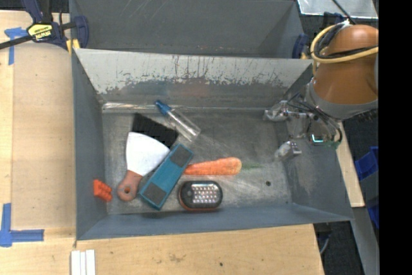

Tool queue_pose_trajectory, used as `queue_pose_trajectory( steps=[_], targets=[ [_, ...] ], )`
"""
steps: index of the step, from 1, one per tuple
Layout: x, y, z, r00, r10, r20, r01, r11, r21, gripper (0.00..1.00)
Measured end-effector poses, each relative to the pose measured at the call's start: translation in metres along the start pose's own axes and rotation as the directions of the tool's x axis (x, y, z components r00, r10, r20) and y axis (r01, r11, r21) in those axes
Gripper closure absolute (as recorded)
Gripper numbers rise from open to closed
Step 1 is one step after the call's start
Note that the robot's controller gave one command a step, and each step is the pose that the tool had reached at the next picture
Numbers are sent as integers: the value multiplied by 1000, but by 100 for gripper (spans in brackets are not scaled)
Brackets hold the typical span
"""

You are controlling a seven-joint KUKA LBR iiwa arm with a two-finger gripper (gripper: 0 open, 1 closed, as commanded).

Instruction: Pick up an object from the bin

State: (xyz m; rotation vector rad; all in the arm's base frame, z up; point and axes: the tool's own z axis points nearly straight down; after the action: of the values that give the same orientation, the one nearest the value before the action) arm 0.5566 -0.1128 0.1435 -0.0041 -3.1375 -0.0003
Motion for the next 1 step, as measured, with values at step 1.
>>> queue_pose_trajectory(
  steps=[1],
  targets=[
    [-2,0,-4,1000,-2,8,2,1000,1,0]
  ],
)
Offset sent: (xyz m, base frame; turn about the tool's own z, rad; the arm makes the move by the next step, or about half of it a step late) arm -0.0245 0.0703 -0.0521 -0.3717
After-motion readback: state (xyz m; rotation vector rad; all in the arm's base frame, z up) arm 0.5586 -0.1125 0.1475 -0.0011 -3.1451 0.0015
